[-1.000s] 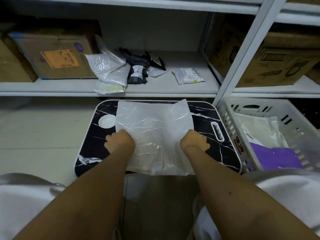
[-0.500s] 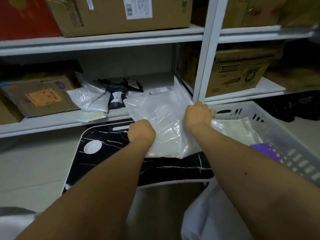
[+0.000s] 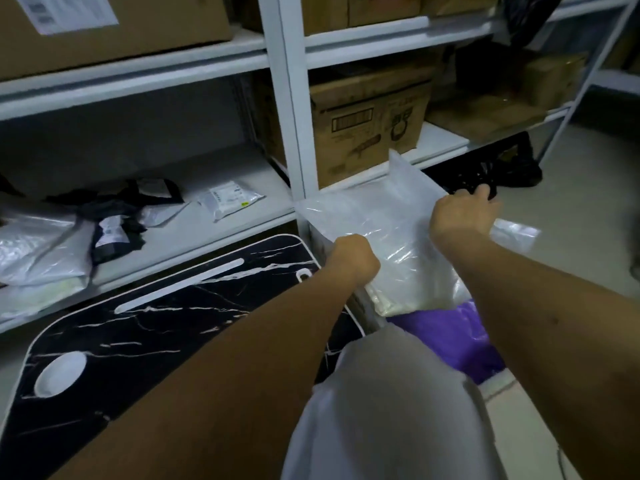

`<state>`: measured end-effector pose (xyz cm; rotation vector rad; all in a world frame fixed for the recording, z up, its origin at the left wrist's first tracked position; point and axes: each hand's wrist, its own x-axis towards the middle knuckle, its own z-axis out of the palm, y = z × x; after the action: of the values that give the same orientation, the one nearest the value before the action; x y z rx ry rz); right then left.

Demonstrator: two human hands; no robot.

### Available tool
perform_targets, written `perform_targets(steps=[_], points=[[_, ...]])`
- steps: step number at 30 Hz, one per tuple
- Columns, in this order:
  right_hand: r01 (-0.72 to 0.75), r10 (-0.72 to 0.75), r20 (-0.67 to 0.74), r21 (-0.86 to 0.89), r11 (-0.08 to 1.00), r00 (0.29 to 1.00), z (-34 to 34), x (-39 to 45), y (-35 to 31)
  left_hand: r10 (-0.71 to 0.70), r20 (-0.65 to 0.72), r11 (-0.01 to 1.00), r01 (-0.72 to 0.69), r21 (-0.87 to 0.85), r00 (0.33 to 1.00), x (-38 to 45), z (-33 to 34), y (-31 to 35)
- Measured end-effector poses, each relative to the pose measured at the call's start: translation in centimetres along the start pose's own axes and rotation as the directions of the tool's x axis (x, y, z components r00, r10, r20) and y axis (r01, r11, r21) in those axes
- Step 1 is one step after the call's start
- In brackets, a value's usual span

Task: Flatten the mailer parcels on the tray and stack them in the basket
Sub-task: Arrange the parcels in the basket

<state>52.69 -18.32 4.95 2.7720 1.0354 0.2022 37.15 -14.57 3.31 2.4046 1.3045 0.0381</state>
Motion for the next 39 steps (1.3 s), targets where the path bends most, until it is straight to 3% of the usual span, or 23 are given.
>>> perform_targets(steps=[6,14,17,19,22,25,29,33,39], points=[[-0.096,0.101,0.099,-0.054,0.994,0.99,7.0,4.7,2.7,0.082,0.202,0.996,-0.086,0.009,0.976,5.1,4.3,3.0],[-0.054,0.06,0.238,-0.034,0.998,0.969,14.6,8.2,0.5,0.055,0.38,0.988,-0.105,0.112,0.923,10.5,8.8,1.7],[-0.132,0.108,0.319,0.055,0.99,0.942,16.5,8.4,-0.4,0.05,0.389,0.945,-0.169,0.279,0.92,11.0,9.7,1.3],[-0.198,0.15,0.304,0.133,0.971,0.941,17.8,7.8,-1.4,0.071,0.296,0.854,-0.212,0.475,0.952,11.2,10.5,0.8],[-0.07,0.018,0.183,0.279,0.958,0.983,19.6,6.0,-3.5,0.044,0.279,0.746,-0.217,0.63,0.959,11.8,12.0,-0.5],[0.031,-0.15,0.276,0.391,0.92,0.949,21.6,4.9,-4.8,-0.055,0.401,0.724,-0.24,0.646,0.914,11.9,12.9,-0.6],[-0.041,-0.185,0.45,0.447,0.894,0.874,24.5,5.1,-4.8,-0.154,0.537,0.682,-0.304,0.665,0.829,11.9,12.5,0.2],[-0.005,-0.207,0.472,0.409,0.913,0.857,26.6,5.0,-5.4,-0.11,0.63,0.686,-0.4,0.608,0.769,12.0,12.6,0.3],[-0.025,-0.175,0.5,0.366,0.93,0.848,29.1,5.6,-6.5,-0.134,0.658,0.718,-0.385,0.58,0.741,13.4,14.1,-0.2]])
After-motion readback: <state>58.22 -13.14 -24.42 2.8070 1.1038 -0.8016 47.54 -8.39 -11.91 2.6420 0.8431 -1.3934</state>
